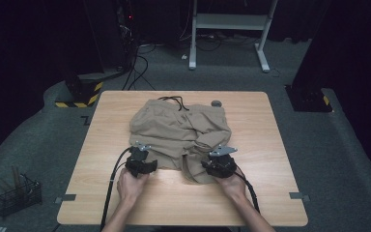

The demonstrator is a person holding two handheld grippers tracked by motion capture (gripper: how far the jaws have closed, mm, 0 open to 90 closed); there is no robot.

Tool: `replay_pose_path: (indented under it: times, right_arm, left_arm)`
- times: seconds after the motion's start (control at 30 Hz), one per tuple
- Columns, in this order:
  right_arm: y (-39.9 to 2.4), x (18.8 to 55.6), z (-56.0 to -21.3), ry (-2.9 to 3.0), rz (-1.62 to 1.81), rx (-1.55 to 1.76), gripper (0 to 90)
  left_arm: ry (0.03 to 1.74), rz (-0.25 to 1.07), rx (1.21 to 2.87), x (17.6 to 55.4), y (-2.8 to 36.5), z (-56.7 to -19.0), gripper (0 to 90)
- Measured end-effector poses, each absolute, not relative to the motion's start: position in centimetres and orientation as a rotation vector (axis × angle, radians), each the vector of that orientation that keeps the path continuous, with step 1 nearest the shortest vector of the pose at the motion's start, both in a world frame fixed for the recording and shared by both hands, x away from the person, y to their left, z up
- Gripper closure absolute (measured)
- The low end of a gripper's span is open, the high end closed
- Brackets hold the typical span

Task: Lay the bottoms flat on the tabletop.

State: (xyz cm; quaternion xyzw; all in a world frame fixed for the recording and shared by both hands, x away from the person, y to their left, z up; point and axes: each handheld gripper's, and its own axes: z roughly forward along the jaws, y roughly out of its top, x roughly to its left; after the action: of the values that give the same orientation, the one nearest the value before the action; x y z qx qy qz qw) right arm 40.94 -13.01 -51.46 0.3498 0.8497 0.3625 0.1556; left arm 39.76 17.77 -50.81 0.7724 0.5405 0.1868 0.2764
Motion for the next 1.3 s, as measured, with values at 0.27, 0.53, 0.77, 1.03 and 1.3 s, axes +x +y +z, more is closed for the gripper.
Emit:
replay_pose_path:
  times: [0.27, 0.53, 0.77, 1.03, 1.3]
  right_arm:
    - [-13.3, 40.8, -52.0, 2.442, 1.047, 0.986, 56.6]
    - [-13.4, 40.3, -52.0, 2.417, 1.010, 0.977, 48.5]
    - [-13.4, 39.7, -51.8, 2.444, 0.983, 0.965, 59.6]
    - [-14.6, 39.2, -51.2, 2.483, 1.028, 0.938, 89.5]
    - [-14.4, 38.4, -50.2, 2.475, 1.070, 0.895, 90.0]
  left_arm:
    - [1.434, 0.530, 2.134, 39.4, 18.9, -50.1, 88.1]
    - [1.457, 0.548, 2.110, 36.6, 23.3, -47.9, 88.2]
    - [1.484, 0.522, 2.168, 33.9, 24.7, -48.4, 87.2]
    - [1.467, 0.486, 2.158, 32.4, 24.2, -48.7, 75.3]
    - [1.360, 0.516, 2.018, 35.2, 21.9, -48.1, 41.6]
